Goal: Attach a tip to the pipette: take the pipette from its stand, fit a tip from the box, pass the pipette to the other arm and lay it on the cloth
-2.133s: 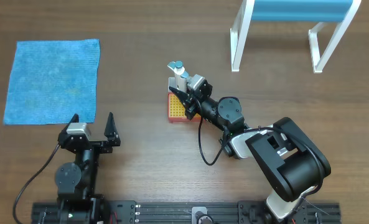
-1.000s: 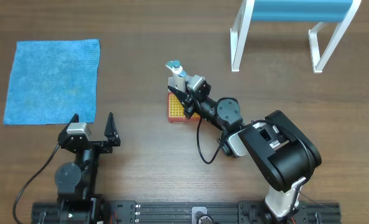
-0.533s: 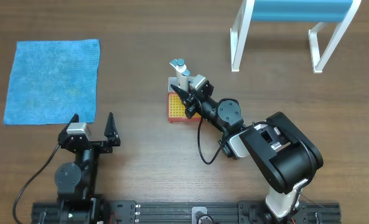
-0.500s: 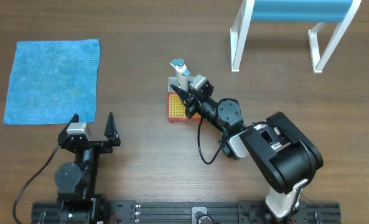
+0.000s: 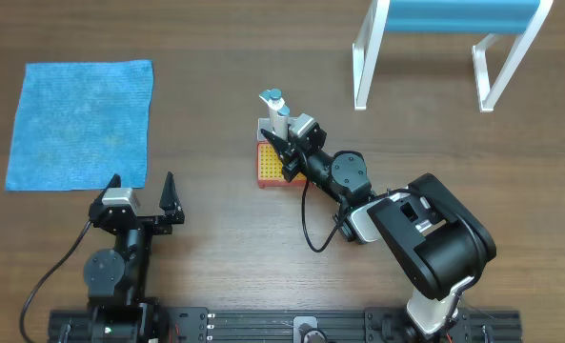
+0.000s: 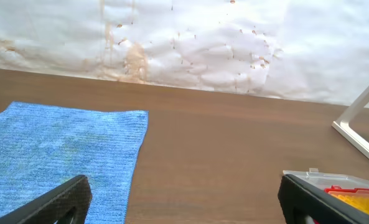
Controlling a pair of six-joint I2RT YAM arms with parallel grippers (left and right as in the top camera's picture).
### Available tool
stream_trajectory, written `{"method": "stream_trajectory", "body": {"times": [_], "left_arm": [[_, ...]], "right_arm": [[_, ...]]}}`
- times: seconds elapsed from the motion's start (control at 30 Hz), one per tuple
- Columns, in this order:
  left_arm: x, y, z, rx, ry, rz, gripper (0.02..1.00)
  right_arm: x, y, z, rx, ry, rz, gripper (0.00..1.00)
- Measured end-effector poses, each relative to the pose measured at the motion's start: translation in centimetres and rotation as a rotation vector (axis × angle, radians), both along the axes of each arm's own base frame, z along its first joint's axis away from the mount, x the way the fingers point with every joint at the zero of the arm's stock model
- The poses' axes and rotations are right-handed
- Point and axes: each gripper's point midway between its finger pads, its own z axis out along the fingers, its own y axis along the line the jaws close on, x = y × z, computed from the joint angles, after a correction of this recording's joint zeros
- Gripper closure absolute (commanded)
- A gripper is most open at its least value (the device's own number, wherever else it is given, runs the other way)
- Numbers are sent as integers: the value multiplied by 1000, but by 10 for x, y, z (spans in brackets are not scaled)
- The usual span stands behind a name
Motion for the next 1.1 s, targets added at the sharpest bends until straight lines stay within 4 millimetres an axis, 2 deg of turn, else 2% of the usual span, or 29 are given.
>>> {"method": "stream_trajectory", "body": {"times": [0.87, 1.1], "left_arm": [[0, 0, 0, 0, 0, 0, 49], [0, 0, 0, 0, 0, 0, 47]], "right_arm": [[3, 3, -4, 4, -5, 0, 930], [-1, 3, 0, 25, -41, -1, 928]]}}
